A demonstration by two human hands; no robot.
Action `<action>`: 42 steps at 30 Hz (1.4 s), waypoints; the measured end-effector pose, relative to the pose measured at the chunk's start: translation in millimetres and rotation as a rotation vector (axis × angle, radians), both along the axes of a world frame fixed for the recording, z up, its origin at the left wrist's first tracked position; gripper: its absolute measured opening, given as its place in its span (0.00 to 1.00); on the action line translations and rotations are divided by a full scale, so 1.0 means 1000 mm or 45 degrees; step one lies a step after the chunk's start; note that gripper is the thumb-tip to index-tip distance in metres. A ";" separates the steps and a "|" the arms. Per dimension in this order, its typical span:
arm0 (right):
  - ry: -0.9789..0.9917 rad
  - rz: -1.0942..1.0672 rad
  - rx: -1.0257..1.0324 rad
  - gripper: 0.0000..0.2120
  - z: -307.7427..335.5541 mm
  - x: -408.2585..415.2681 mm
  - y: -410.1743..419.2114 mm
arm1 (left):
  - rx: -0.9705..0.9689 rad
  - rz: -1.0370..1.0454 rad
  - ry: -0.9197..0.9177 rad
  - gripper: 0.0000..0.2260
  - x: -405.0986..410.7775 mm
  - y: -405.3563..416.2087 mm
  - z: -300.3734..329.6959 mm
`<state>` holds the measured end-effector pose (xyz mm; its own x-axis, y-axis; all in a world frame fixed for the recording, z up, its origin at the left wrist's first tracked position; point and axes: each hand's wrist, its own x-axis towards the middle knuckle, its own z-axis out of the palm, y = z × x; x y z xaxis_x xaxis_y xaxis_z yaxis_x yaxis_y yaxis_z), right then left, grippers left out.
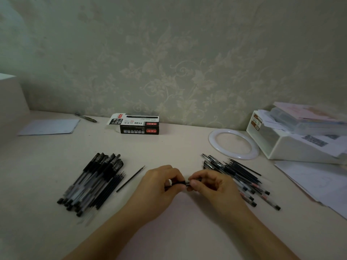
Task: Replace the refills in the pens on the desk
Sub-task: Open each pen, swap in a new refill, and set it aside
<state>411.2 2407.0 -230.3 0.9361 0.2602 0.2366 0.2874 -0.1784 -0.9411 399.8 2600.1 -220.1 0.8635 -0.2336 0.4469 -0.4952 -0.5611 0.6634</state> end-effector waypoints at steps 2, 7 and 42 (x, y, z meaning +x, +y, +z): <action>-0.012 -0.004 -0.007 0.06 0.000 0.001 0.000 | -0.005 0.003 -0.006 0.03 0.000 0.000 0.000; -0.066 -0.072 -0.061 0.07 -0.003 0.003 0.001 | -0.003 0.070 -0.091 0.02 -0.004 -0.004 0.004; -0.426 -0.570 -0.431 0.08 0.006 -0.003 -0.004 | 0.311 0.385 -0.127 0.06 -0.004 0.016 0.008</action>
<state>407.9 2402.8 -224.0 0.8613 -0.0267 0.5075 0.3842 -0.6195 -0.6846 396.2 2616.6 -212.2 0.8647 -0.0855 0.4949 -0.3389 -0.8265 0.4494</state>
